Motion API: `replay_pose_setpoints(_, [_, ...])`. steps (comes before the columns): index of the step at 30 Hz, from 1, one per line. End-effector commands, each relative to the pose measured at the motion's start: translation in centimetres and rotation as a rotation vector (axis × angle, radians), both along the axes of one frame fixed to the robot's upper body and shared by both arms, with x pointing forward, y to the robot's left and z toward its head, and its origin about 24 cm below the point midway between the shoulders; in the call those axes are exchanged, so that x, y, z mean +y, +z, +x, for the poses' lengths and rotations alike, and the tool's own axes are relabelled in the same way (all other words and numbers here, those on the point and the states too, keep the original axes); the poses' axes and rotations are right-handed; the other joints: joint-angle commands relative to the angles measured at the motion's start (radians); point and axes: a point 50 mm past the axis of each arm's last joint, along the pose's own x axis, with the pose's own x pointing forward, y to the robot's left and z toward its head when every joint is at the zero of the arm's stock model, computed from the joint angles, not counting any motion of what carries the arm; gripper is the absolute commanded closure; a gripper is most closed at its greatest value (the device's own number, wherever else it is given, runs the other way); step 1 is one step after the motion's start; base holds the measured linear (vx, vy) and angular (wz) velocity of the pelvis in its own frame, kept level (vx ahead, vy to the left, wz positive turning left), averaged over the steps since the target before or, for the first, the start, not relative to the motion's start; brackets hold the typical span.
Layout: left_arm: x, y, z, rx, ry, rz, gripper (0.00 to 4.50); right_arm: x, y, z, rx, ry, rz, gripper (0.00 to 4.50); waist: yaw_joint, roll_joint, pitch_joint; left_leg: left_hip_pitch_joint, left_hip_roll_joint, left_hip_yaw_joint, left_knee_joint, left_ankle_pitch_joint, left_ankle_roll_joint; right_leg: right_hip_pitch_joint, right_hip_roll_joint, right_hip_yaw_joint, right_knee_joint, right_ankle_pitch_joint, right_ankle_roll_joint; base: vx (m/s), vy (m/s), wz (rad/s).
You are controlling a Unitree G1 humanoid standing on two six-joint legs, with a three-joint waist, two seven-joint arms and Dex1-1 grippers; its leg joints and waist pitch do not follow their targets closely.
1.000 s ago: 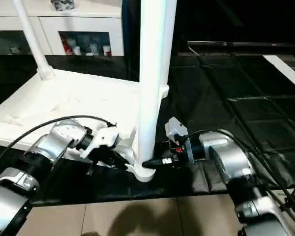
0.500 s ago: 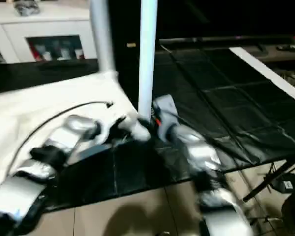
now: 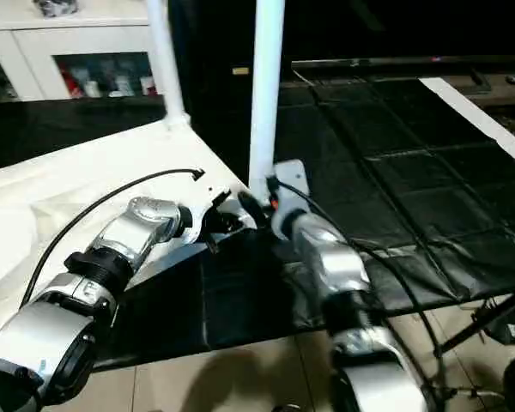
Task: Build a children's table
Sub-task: Rotate leg to tighten
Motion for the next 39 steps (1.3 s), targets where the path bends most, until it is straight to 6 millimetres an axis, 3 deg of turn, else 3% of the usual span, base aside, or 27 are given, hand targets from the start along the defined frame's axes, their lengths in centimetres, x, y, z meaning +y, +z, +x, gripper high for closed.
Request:
replay_pose_setpoints(1, [-1.1,1.5,0.0,-0.061,-0.103,-0.048,4.50,0.4,-0.2,-0.6,0.018,0.083,0.016,0.67,0.005,0.003,-0.075,0.000,0.008,0.008,-0.055,-0.136,0.078,0.081,-0.053,0.039,-0.056,-0.135,-0.242,0.000,0.000,0.00])
replay_pose_setpoints(8, [1.0,0.9,-1.1,-0.012,-0.284,-0.018,4.50,-3.3,0.8,-2.3,-0.018,0.345,-0.038,0.09,0.017,0.001,-0.074,-0.001,0.011,0.010,-0.053,-0.135,0.093,0.079,-0.054,0.040,-0.053,-0.122,-0.252,0.000,0.000,0.00])
replay_pose_setpoints(12, [1.9,0.7,-2.1,0.012,-0.449,0.016,4.50,-5.2,1.4,-3.4,-0.009,0.529,-0.103,0.04,0.038,0.001,-0.072,0.004,0.016,0.014,-0.052,-0.152,0.090,0.074,-0.052,0.039,-0.054,-0.157,-0.247,0.000,0.000,0.00])
replay_pose_setpoints(17, [2.3,0.3,-3.4,0.043,-0.640,0.064,4.50,-5.8,2.0,-4.4,-0.003,0.737,-0.124,0.04,0.053,-0.002,-0.072,0.005,0.021,0.013,-0.052,-0.173,0.085,0.072,-0.056,0.039,-0.054,-0.191,-0.244,0.000,0.000,0.00])
replay_pose_setpoints(22, [2.4,0.4,-3.9,0.065,-0.721,0.080,4.50,-5.5,2.2,-4.9,0.031,0.846,-0.105,0.04,0.061,-0.001,-0.068,0.006,0.022,0.013,-0.055,-0.206,0.070,0.066,-0.057,0.039,-0.058,-0.252,-0.229,0.000,0.000,0.00])
replay_pose_setpoints(23, [2.4,0.4,-4.0,0.063,-0.753,0.095,4.50,-5.3,2.2,-5.0,0.045,0.890,-0.100,0.04,0.061,-0.009,-0.068,0.007,0.022,0.014,-0.055,-0.218,0.065,0.065,-0.058,0.039,-0.061,-0.280,-0.221,0.000,0.000,0.00])
replay_pose_setpoints(27, [2.4,0.4,-4.3,0.066,-0.798,0.108,4.50,-4.8,2.0,-5.0,0.066,0.941,-0.089,0.40,0.062,-0.005,-0.068,0.007,0.022,0.011,-0.056,-0.227,0.056,0.063,-0.060,0.039,-0.063,-0.335,-0.198,0.000,0.000,0.00])
replay_pose_setpoints(28, [2.3,0.5,-4.4,0.068,-0.814,0.112,4.50,-4.6,1.9,-5.0,0.069,0.954,-0.085,0.48,0.062,-0.012,-0.068,0.004,0.022,0.011,-0.056,-0.215,0.057,0.064,-0.061,0.039,-0.061,-0.332,-0.197,0.000,0.000,0.00])
replay_pose_setpoints(30, [2.3,0.5,-4.5,0.069,-0.831,0.120,4.50,-4.4,1.8,-4.9,0.071,0.958,-0.081,0.66,0.062,-0.009,-0.068,0.005,0.022,0.012,-0.055,-0.209,0.055,0.061,-0.060,0.040,-0.062,-0.331,-0.194,0.000,0.000,0.00])
replay_pose_setpoints(36, [2.3,0.6,-5.0,0.083,-0.873,0.122,4.50,-4.3,1.8,-5.0,0.090,0.999,-0.059,1.19,0.065,-0.011,-0.074,0.001,0.024,0.013,-0.052,-0.161,0.068,0.065,-0.058,0.040,-0.046,-0.218,-0.228,0.000,0.000,0.00])
replay_pose_setpoints(39, [2.3,0.5,-5.1,0.083,-0.880,0.123,4.50,-4.2,1.7,-5.2,0.105,1.023,-0.049,1.41,0.066,-0.012,-0.073,-0.002,0.022,0.014,-0.050,-0.152,0.076,0.066,-0.059,0.039,-0.046,-0.218,-0.227,0.000,0.000,0.00])
